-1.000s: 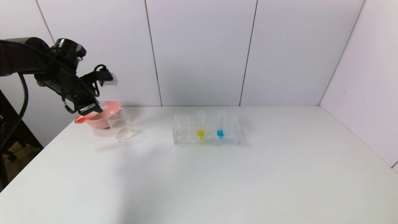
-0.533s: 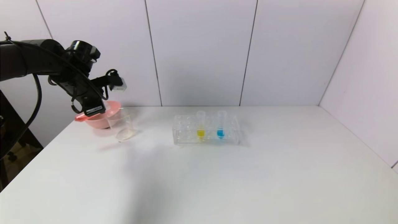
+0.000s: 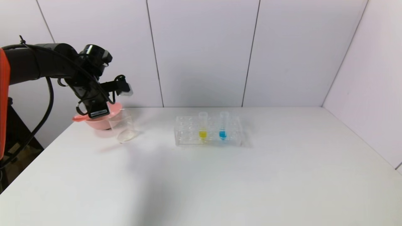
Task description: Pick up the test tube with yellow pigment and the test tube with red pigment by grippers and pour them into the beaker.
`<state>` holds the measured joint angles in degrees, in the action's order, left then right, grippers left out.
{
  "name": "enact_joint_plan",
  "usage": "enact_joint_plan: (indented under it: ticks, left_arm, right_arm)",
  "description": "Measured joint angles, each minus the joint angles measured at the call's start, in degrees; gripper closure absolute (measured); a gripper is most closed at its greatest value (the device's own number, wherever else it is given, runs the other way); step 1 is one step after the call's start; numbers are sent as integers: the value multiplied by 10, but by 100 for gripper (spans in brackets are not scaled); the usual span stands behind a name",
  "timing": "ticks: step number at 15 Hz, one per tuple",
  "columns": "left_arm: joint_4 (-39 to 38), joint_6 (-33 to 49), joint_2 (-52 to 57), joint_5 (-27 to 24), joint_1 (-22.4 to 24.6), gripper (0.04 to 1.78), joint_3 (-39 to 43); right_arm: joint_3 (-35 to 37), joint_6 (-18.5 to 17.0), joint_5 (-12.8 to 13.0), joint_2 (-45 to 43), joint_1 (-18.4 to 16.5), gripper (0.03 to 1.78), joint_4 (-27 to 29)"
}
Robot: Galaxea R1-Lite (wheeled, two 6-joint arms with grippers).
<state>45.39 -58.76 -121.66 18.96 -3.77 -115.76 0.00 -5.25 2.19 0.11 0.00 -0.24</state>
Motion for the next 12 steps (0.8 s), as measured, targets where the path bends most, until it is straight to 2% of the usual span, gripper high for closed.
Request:
enact_joint_plan:
  ticks: [2, 12]
  left_arm:
    - [-1, 0, -7, 32, -11, 140, 0]
    - [16, 0, -23, 111, -48, 140, 0]
  right_arm:
    - [0, 0, 0, 0, 0, 10, 0]
    - [0, 0, 0, 0, 0, 10, 0]
